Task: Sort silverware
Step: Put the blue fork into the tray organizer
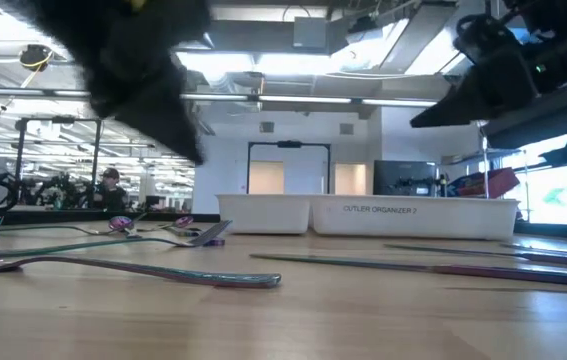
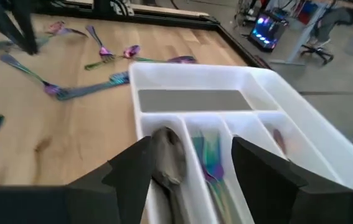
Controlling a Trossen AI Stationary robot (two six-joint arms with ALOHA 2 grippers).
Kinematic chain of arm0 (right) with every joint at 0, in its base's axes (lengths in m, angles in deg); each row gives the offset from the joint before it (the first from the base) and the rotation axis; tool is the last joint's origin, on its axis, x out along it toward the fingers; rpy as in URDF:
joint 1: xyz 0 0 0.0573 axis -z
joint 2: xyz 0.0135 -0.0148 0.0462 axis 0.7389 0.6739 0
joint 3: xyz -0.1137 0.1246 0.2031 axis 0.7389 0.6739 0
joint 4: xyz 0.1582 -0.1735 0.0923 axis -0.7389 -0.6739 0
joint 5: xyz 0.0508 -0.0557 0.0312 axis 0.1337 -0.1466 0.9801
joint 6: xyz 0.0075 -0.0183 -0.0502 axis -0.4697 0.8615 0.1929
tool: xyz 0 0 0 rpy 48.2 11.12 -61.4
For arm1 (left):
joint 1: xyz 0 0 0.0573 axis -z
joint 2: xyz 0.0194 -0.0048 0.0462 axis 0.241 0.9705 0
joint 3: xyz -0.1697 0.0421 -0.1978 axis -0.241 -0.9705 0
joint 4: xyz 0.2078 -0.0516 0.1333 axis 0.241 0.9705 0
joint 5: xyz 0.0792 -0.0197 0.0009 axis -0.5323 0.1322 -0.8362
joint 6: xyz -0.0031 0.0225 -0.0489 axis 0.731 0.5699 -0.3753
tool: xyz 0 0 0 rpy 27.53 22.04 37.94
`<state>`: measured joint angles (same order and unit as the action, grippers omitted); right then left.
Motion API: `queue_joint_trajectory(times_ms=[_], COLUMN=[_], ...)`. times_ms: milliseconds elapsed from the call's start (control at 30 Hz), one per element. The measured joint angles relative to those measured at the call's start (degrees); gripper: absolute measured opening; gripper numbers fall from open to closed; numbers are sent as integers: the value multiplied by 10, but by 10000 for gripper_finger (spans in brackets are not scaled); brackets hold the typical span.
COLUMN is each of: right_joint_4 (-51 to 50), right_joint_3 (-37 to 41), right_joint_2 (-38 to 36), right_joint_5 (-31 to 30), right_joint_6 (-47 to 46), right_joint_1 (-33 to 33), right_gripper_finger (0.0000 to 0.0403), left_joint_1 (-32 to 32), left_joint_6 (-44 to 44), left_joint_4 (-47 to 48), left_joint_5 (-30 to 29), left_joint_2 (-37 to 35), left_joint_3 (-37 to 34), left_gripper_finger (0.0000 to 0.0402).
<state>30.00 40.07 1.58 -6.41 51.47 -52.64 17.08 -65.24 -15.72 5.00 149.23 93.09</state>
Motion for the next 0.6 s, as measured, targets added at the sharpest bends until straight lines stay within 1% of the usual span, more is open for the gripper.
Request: queue_joint_trajectory(times_ms=[67, 167, 267, 333, 400, 467, 533, 600], right_joint_4=[-3, -3, -2, -3, -3, -3, -7, -8], right_joint_3=[-13, -34, -50, -56, -59, -61, -61, -61], right_joint_2=[27, 65, 99, 117, 130, 139, 143, 147], right_joint_5=[-3, -16, -24, -27, -28, -30, -31, -37], right_joint_6=[-8, -24, -40, -59, -78, -91, -104, -116], right_joint_1=[-3, -3, -3, -3, -3, -3, -3, -3], right_gripper_finger=[202, 202, 202, 202, 202, 202, 202, 202], left_joint_1=[6, 13, 13, 16, 20, 21, 19, 18], left_joint_6=[-39, -35, -37, -49, -56, -64, -68, -70], left_joint_4=[29, 15, 7, 4, 4, -7, -33, -68], left_joint_5=[9, 28, 65, 61, 40, 39, 60, 81], left_joint_2=[0, 0, 0, 0, 0, 0, 0, 0], left_joint_3=[0, 0, 0, -4, -13, -28, -47, -71], left_gripper_finger=[14, 44, 90, 125, 159, 192, 219, 238])
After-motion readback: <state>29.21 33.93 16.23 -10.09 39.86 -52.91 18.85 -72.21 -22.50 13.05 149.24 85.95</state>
